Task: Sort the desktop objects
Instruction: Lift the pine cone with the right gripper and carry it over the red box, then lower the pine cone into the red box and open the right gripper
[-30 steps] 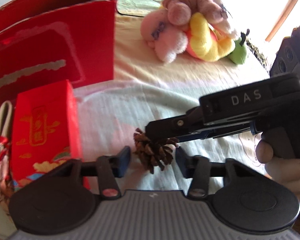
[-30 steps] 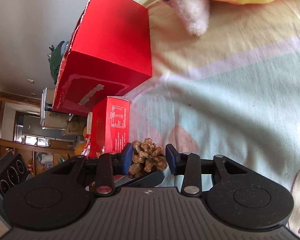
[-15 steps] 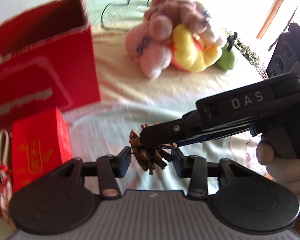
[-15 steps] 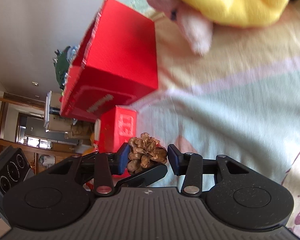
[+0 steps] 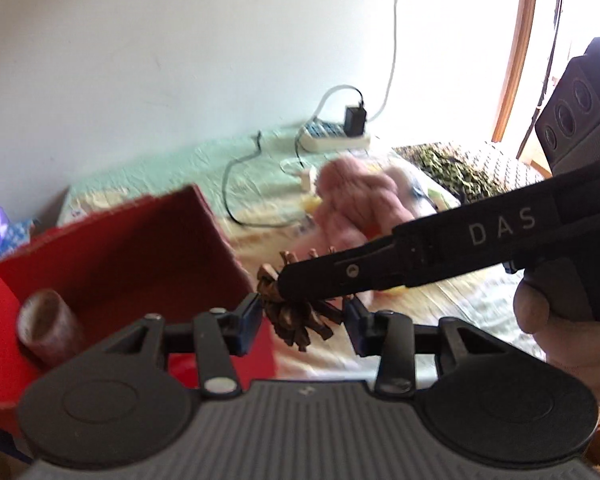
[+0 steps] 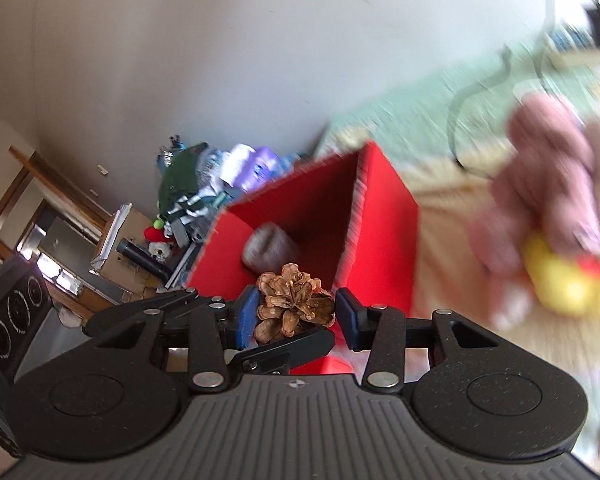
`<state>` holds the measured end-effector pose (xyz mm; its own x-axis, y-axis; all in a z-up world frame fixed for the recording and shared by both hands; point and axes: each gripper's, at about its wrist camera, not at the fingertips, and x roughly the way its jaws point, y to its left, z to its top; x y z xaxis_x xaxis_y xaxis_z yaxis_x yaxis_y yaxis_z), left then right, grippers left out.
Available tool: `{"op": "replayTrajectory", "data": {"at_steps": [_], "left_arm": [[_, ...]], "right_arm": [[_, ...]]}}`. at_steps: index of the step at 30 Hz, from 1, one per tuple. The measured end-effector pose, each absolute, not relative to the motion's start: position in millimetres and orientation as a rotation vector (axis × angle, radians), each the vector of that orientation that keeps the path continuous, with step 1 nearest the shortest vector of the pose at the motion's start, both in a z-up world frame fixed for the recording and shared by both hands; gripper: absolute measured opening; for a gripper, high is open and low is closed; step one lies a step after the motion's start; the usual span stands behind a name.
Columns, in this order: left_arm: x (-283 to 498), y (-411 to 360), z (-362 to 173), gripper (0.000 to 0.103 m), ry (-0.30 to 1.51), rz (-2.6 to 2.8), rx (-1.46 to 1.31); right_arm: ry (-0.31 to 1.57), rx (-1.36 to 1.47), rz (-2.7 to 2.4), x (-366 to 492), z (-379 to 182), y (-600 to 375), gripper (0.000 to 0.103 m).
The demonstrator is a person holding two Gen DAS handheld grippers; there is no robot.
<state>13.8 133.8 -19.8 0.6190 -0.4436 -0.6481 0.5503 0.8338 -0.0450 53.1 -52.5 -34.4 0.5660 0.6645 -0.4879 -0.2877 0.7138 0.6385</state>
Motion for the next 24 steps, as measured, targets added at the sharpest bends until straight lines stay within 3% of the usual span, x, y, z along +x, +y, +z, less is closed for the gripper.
{"op": "replayTrajectory", "data": {"at_steps": [9, 24], "left_arm": [[78, 214, -16, 0.042, 0.76, -0.524, 0.09], [126, 284, -69, 0.044, 0.971, -0.42, 0.065]], "right_arm": [[0.881, 0.495, 0.603, 122, -24, 21, 0.045], [1.197, 0.686, 0.509, 187, -90, 83, 0.045]]}}
